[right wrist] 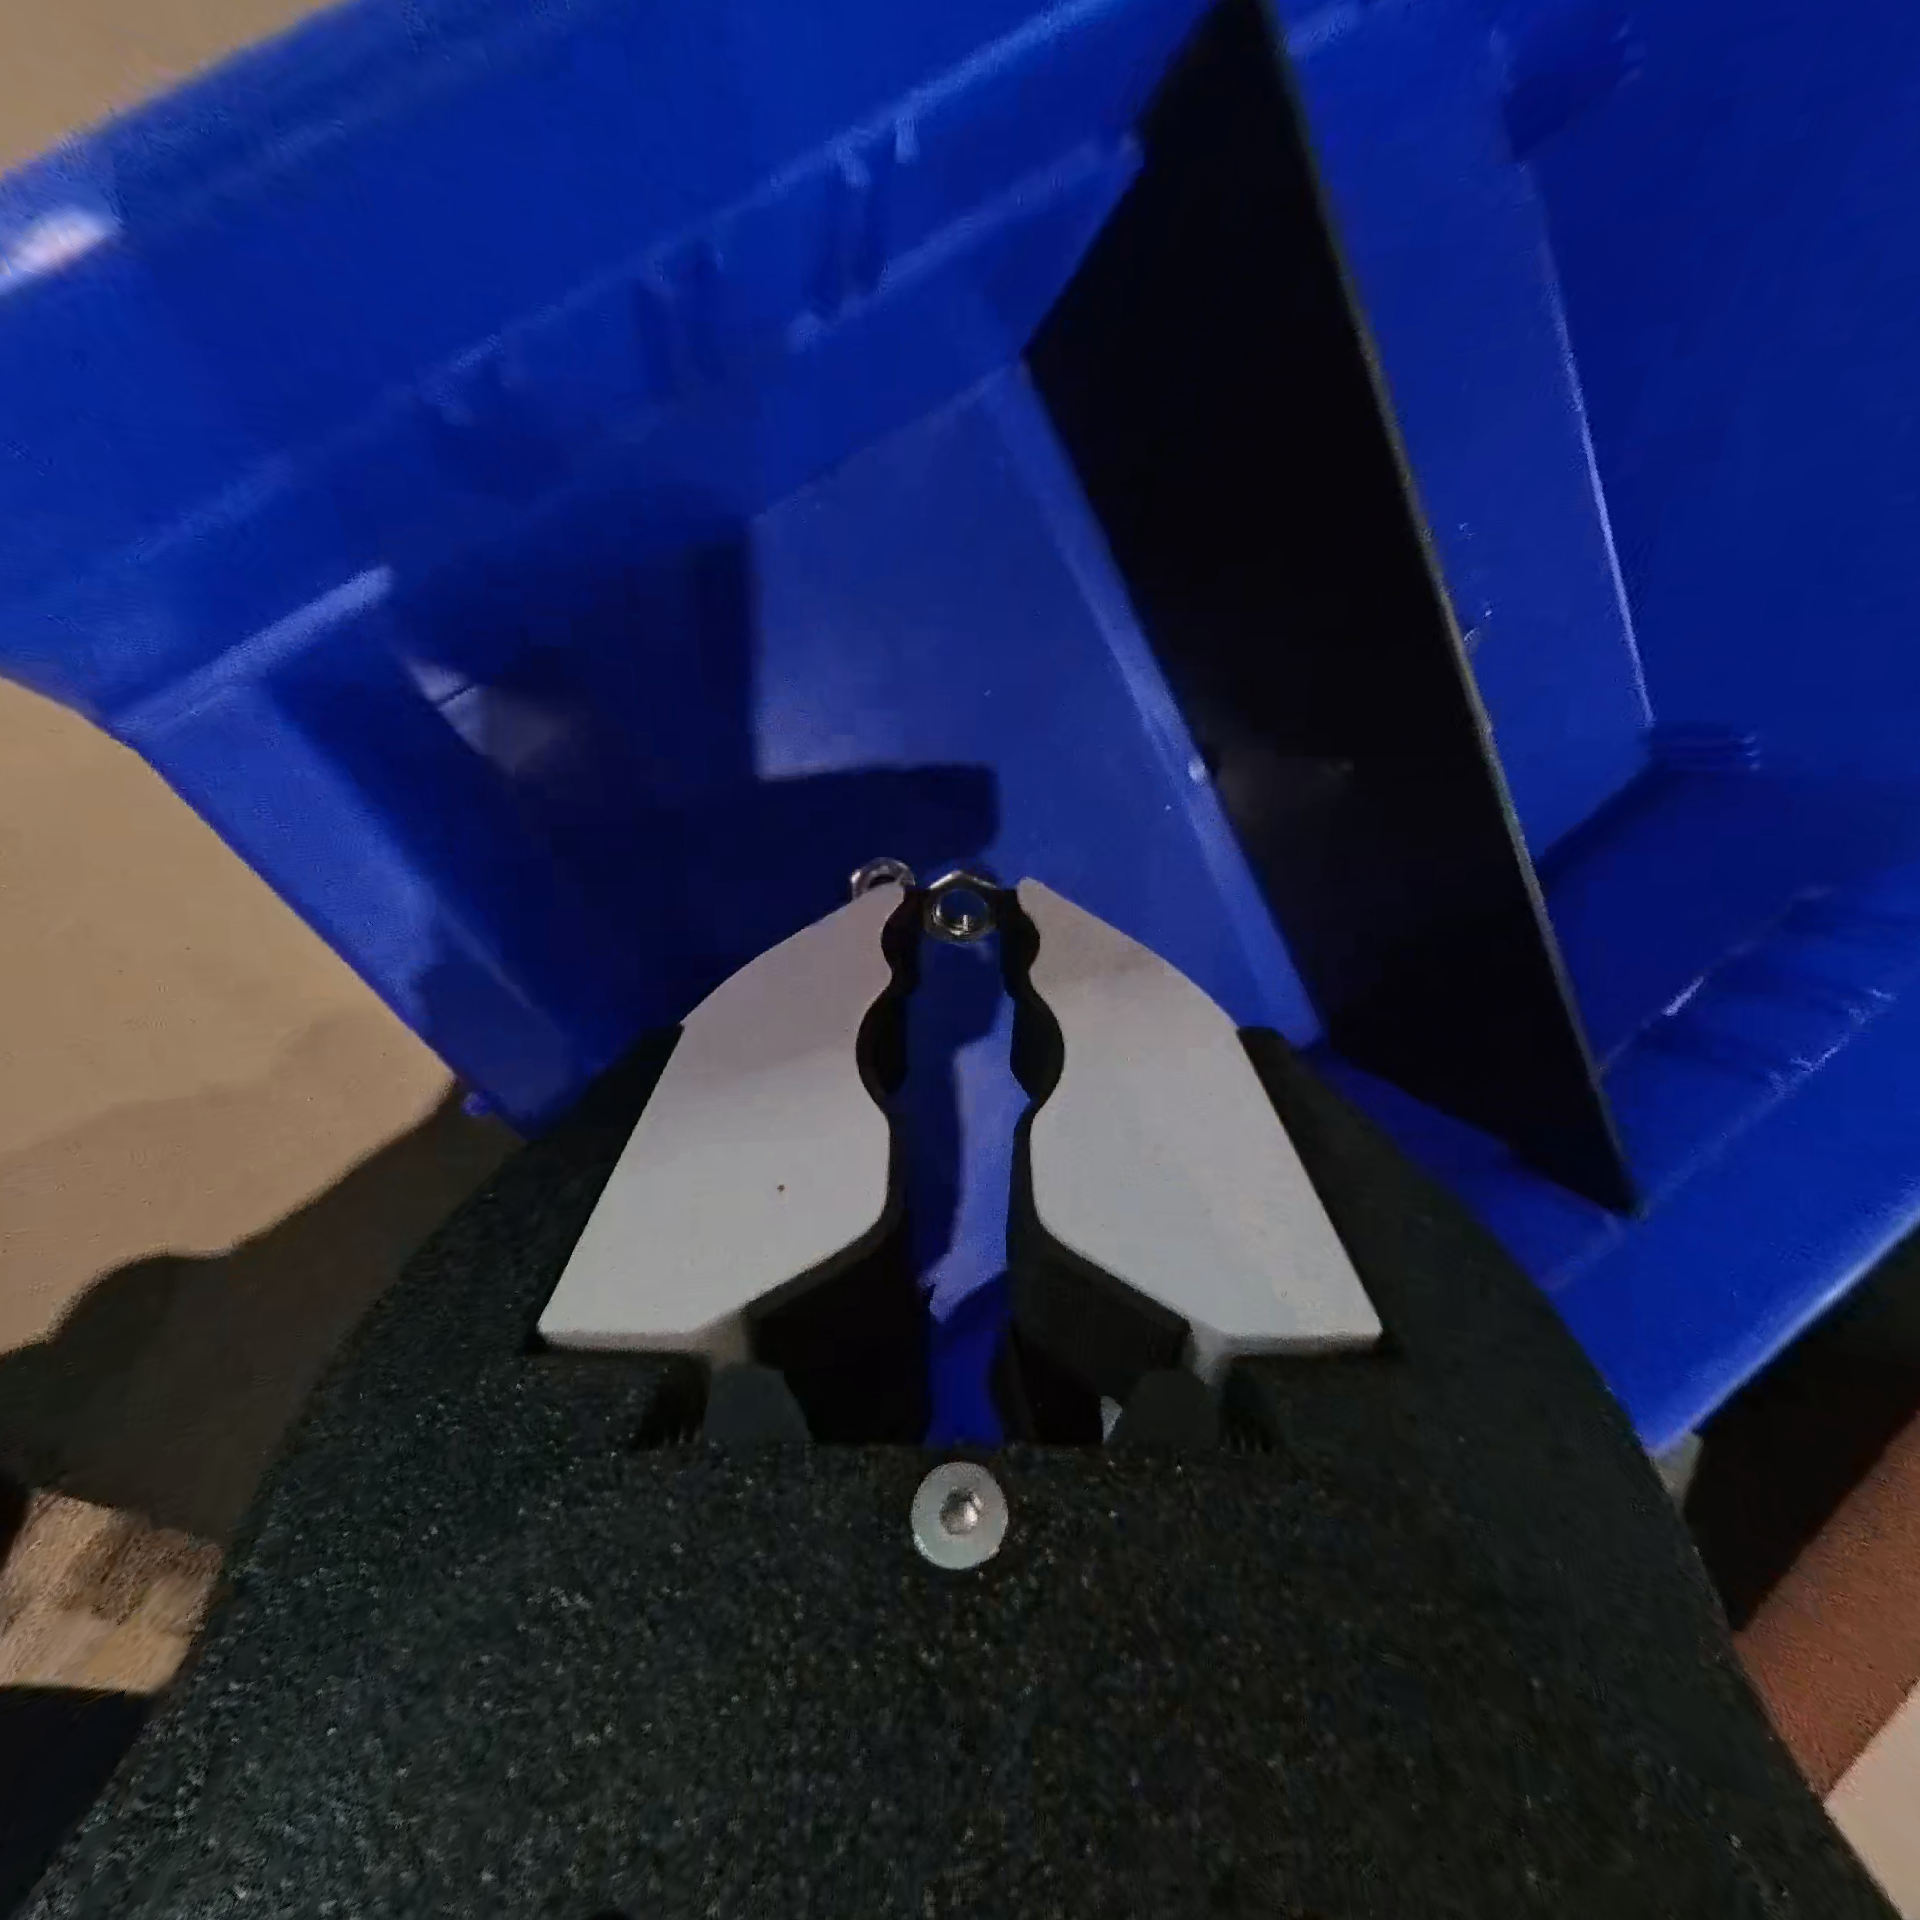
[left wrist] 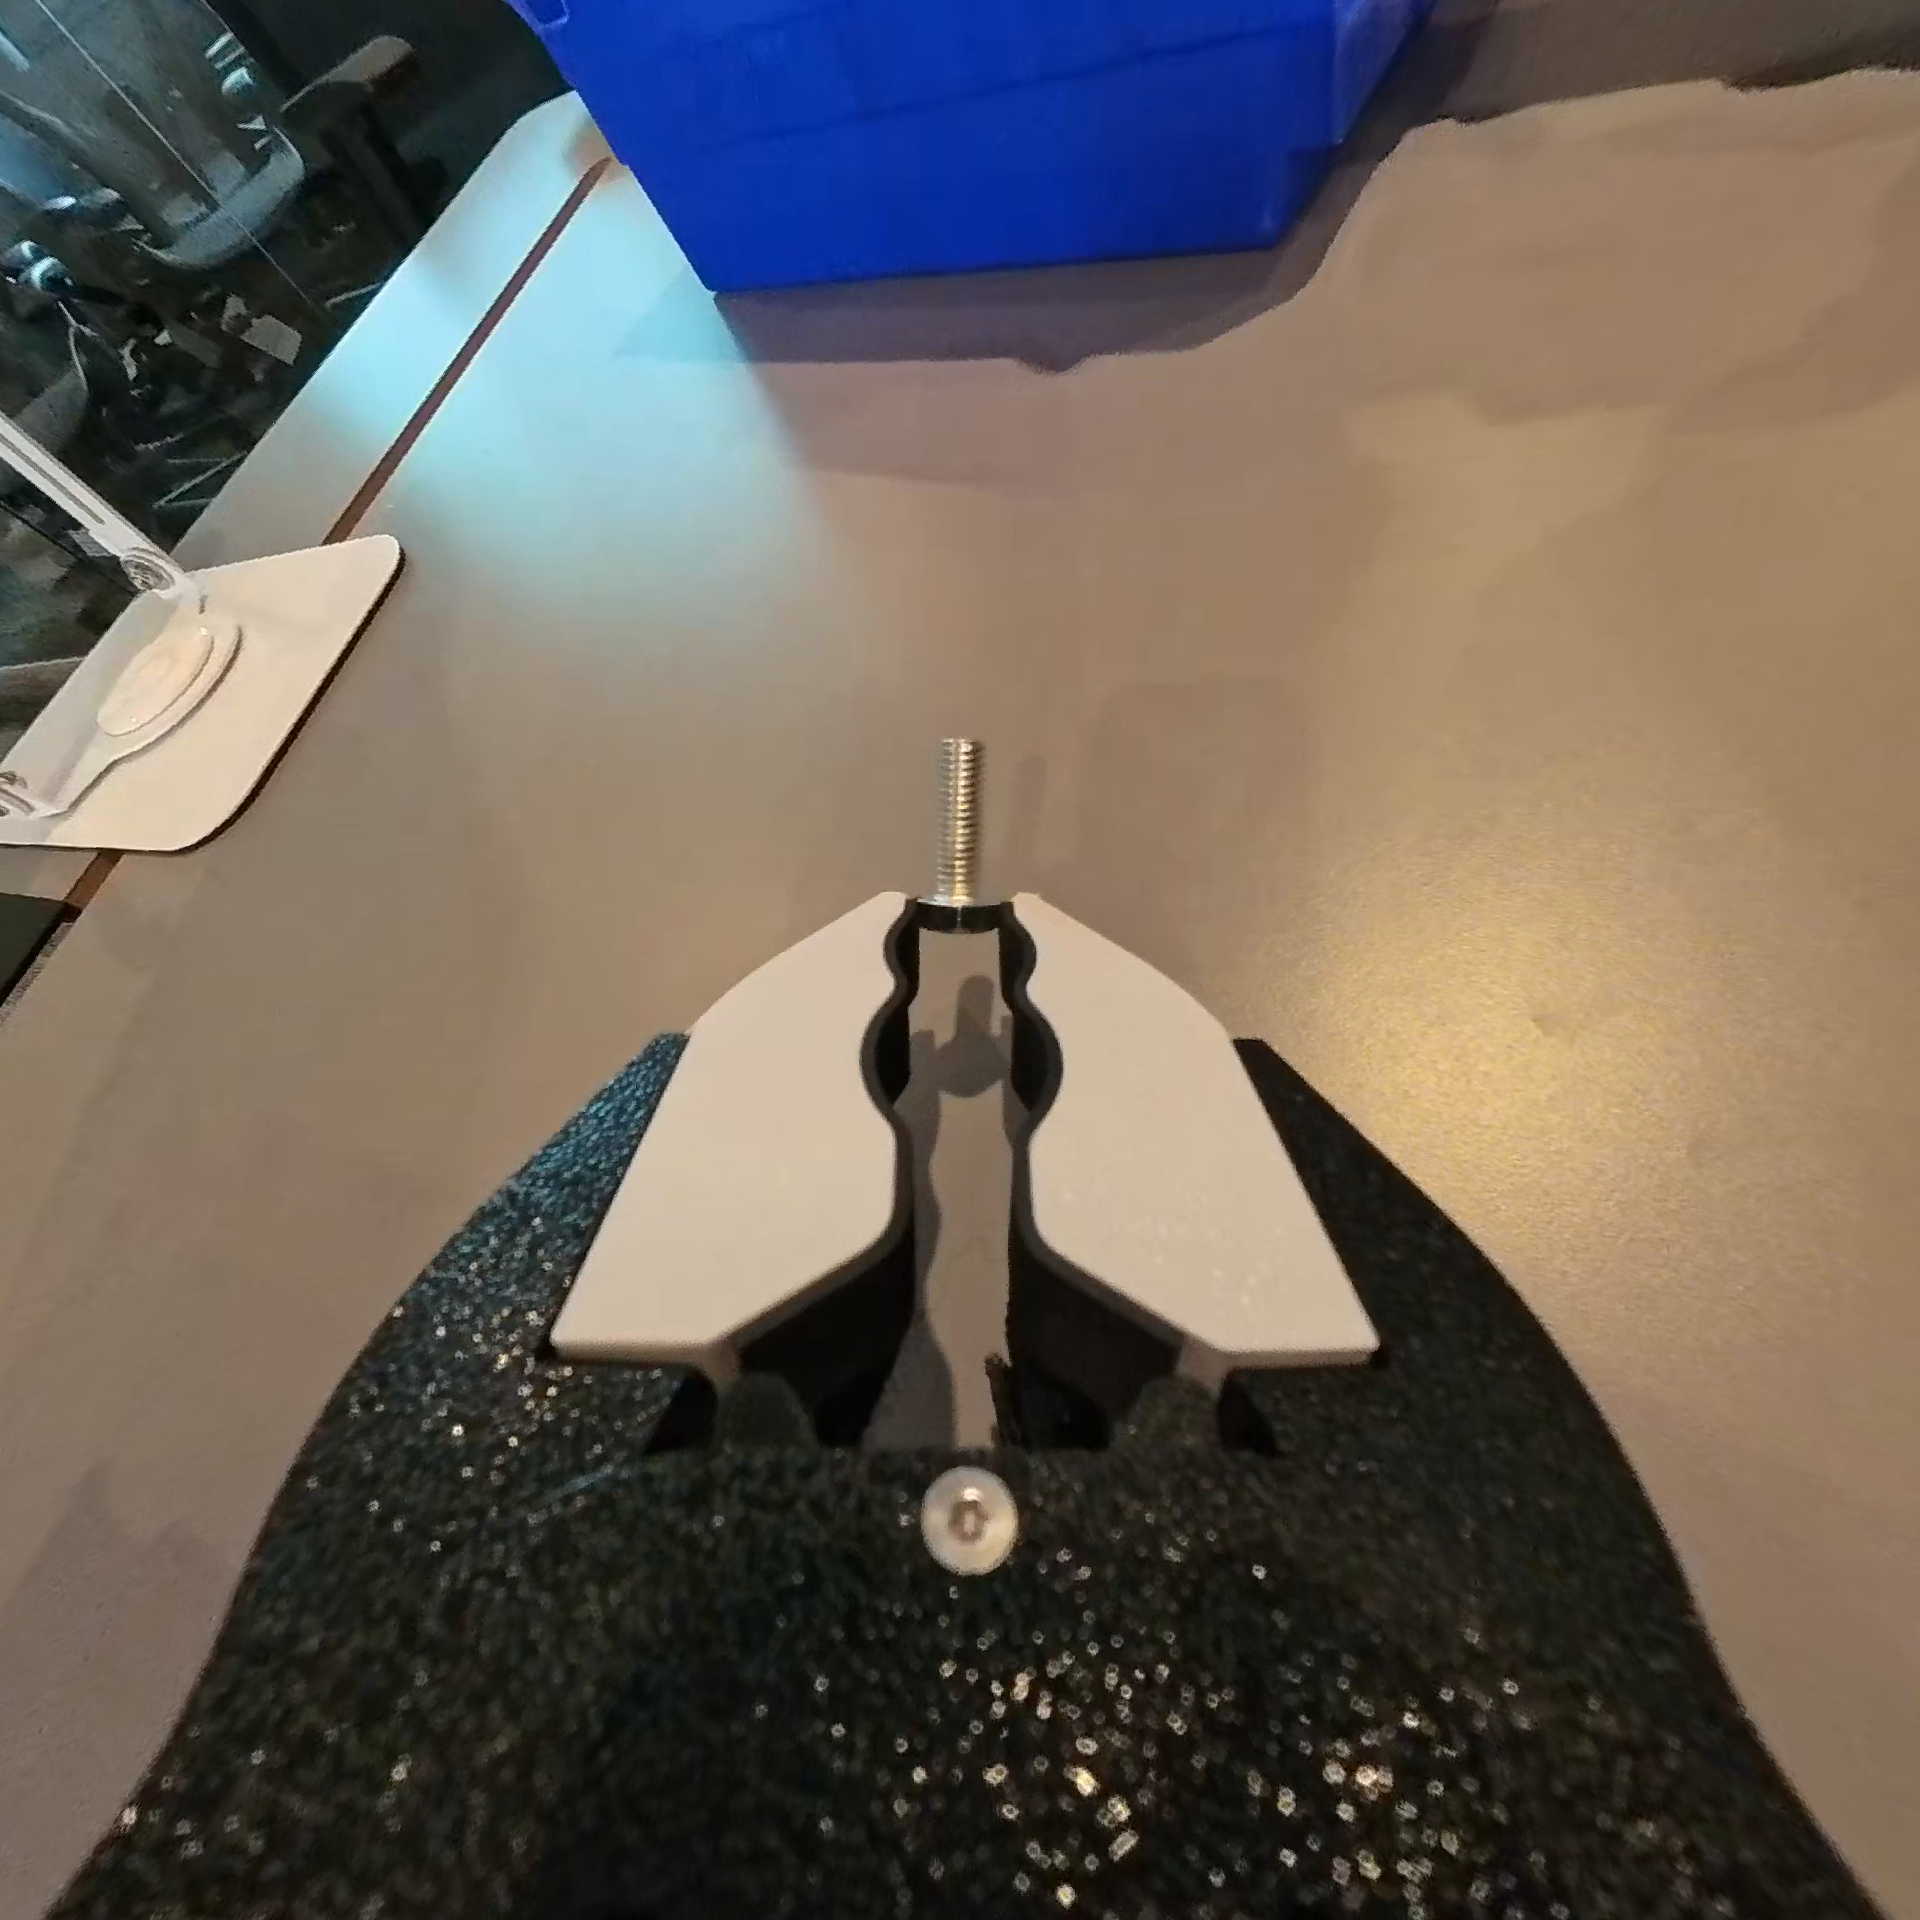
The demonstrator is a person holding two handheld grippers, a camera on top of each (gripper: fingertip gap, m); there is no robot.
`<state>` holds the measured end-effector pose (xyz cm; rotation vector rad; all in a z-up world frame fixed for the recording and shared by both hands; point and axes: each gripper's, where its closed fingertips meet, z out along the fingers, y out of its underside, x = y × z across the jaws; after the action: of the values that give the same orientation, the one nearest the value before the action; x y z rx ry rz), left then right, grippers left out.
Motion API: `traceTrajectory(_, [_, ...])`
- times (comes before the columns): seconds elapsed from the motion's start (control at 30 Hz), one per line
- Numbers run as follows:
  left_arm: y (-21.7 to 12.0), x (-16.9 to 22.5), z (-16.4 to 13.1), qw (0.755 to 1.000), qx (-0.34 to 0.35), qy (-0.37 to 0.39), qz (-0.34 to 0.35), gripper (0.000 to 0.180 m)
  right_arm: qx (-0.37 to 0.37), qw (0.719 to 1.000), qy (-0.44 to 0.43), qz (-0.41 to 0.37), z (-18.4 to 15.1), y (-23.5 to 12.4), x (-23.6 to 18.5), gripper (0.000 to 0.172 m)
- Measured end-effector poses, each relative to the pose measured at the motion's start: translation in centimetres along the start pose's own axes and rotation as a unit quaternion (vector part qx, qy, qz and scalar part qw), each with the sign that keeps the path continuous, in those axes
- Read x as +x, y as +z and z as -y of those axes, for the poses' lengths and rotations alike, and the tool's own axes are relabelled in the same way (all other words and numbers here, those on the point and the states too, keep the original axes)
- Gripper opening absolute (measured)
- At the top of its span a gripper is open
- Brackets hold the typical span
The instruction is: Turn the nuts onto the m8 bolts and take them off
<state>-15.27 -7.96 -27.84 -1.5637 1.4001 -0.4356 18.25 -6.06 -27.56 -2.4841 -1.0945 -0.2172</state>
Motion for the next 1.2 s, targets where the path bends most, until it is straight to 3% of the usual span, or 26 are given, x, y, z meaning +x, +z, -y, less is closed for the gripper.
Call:
traceTrajectory(0.3, [0.1, 0.3, 0.0, 1.000, -0.001, 0.002, -0.005, 0.014, -0.060, 0.998, 0.024, 0.006, -1.9, 1.4, 0.1, 0.014])
traceTrajectory(0.4, [0.1, 0.3, 0.1, 1.000, 0.000, 0.003, -0.005, 0.014, -0.063, 0.993, 0.099, 0.005, -2.1, 0.9, 0.5, 0.033])
traceTrajectory(0.47, [0.1, 0.3, 0.1, 1.000, 0.001, 0.003, -0.006, 0.014, -0.039, 0.991, 0.124, -0.035, -1.5, -1.3, 1.1, 0.043])
traceTrajectory(0.5, [0.1, 0.3, 0.1, 1.000, 0.001, 0.002, -0.005, 0.014, -0.005, 0.991, 0.124, -0.056, -0.3, -2.9, 1.0, 0.044])
traceTrajectory(0.57, [0.1, 0.3, 0.2, 1.000, 0.006, 0.001, -0.006, 0.014, 0.130, 0.985, 0.104, -0.040, 4.7, -6.8, -1.6, 0.042])
traceTrajectory(0.63, [0.1, 0.5, 0.4, 1.000, 0.016, 0.005, -0.012, 0.014, 0.296, 0.954, 0.044, 0.008, 11.2, -11.0, -6.0, 0.033])
traceTrajectory(0.7, [0.0, 0.7, 0.7, 1.000, 0.025, 0.011, -0.016, 0.014, 0.379, 0.921, -0.045, 0.077, 15.8, -12.5, -11.4, 0.024])
traceTrajectory(0.8, [0.0, 1.3, 1.1, 0.999, 0.034, 0.025, -0.028, 0.014, 0.346, 0.916, -0.129, 0.153, 18.9, -8.6, -17.5, 0.025])
traceTrajectory(0.9, [0.1, 2.1, 1.4, 0.998, 0.041, 0.039, -0.041, 0.014, 0.285, 0.916, -0.180, 0.217, 19.3, -4.4, -21.7, 0.024])
traceTrajectory(1.03, [0.7, 3.3, 1.2, 0.996, 0.026, 0.063, -0.060, 0.014, 0.287, 0.897, -0.202, 0.267, 20.0, -2.7, -24.5, 0.018])
traceTrajectory(1.2, [0.8, 3.6, 1.3, 0.995, 0.025, 0.070, -0.062, 0.014, 0.291, 0.895, -0.202, 0.269, 20.3, -2.1, -25.0, 0.012])
